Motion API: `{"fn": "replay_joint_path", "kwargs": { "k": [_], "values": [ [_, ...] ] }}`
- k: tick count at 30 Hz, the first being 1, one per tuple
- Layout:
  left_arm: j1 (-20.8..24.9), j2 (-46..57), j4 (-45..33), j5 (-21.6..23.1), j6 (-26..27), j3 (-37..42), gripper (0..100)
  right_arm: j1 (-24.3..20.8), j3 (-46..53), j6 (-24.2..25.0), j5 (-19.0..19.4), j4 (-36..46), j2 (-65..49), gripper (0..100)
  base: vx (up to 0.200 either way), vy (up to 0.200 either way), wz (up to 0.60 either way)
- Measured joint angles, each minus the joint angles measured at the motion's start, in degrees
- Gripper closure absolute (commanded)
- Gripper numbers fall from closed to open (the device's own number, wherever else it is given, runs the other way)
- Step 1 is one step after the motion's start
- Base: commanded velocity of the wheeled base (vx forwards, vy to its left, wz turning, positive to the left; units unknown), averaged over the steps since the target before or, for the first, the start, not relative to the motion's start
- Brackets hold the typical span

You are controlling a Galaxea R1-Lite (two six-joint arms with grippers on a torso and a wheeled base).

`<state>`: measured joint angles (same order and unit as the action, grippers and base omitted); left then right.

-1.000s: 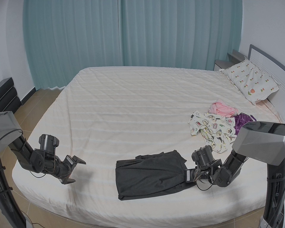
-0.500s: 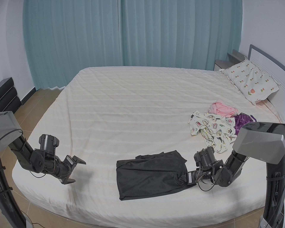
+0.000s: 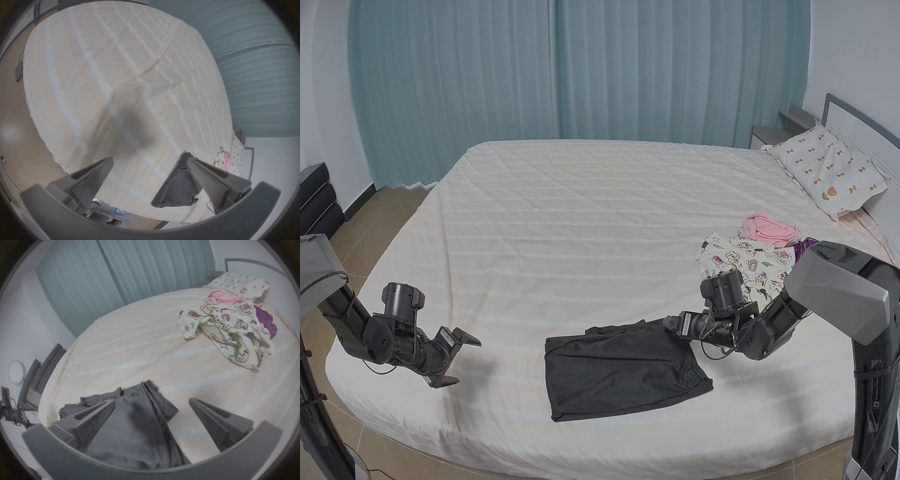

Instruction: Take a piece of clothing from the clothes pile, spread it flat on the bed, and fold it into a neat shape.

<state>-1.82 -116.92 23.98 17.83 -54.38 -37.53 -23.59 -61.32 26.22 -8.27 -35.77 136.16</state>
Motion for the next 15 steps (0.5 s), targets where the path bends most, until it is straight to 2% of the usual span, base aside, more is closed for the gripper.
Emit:
{"fn": "replay_joint_path", "kwargs": {
  "k": [9,10,15],
  "values": [
    [0.2,0.0,0.0,-0.1,-0.1,0.0,0,-0.3,-14.0,3.9,3.6,10.0,5.7,0,0.0,0.0,0.0],
    [0.2,0.0,0.0,-0.1,-0.1,0.0,0,-0.3,-15.4,4.2,3.9,11.1,6.3,100,0.0,0.0,0.0],
    [0.3,0.0,0.0,-0.2,-0.1,0.0,0,-0.7,-21.1,6.2,4.5,12.8,9.6,100,0.0,0.0,0.0]
  ]
}}
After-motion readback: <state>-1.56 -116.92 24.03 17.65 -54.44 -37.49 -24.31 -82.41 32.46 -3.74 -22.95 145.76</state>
